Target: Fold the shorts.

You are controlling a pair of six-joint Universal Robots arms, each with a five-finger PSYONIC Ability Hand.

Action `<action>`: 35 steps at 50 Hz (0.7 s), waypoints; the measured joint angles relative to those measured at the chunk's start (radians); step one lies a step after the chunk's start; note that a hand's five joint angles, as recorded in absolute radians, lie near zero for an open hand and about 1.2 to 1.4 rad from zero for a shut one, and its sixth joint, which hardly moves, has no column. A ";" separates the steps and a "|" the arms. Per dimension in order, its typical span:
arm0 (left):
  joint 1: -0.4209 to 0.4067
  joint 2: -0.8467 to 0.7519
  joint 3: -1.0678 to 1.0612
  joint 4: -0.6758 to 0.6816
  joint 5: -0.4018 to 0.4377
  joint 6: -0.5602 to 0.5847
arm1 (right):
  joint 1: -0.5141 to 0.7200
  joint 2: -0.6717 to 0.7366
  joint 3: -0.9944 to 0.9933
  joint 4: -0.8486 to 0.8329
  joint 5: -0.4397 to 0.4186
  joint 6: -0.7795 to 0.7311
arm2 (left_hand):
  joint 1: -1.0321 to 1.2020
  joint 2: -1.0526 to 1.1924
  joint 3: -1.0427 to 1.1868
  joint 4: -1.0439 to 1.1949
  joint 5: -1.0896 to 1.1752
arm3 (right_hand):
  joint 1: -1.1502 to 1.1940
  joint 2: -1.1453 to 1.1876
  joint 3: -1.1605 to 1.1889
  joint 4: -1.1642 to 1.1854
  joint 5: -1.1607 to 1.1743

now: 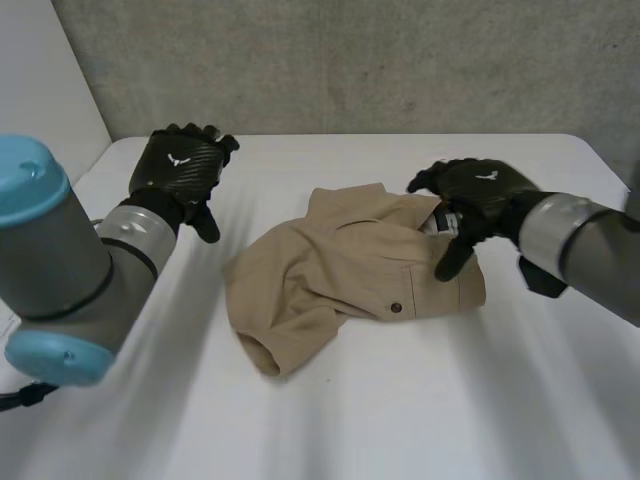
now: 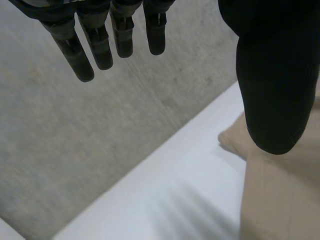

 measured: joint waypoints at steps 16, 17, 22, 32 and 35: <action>0.108 -0.427 0.360 -0.275 0.224 -0.052 | 0.084 0.351 -0.309 0.091 0.174 -0.072 | 0.000 0.049 0.036 0.053 0.048 | 0.513 0.625 0.600 0.580 0.559; 0.106 -0.443 0.371 -0.279 0.223 -0.051 | 0.087 0.354 -0.309 0.091 0.180 -0.084 | 0.000 0.049 0.036 0.053 0.048 | 0.597 0.710 0.701 0.684 0.656; 0.095 -0.504 0.416 -0.283 0.219 -0.051 | 0.101 0.336 -0.299 0.084 0.191 -0.118 | 0.000 0.049 0.036 0.053 0.048 | 0.760 0.950 0.956 0.946 0.905; 0.054 -0.525 0.453 -0.275 0.215 -0.056 | 0.119 0.114 -0.164 0.058 0.142 -0.174 | 0.220 0.226 0.215 0.231 0.224 | 0.760 0.950 0.956 0.949 0.905; 0.047 -0.525 0.453 -0.275 0.215 -0.054 | 0.118 0.081 -0.129 0.064 0.137 -0.217 | 0.516 0.507 0.483 0.498 0.485 | 0.760 0.950 0.956 0.949 0.905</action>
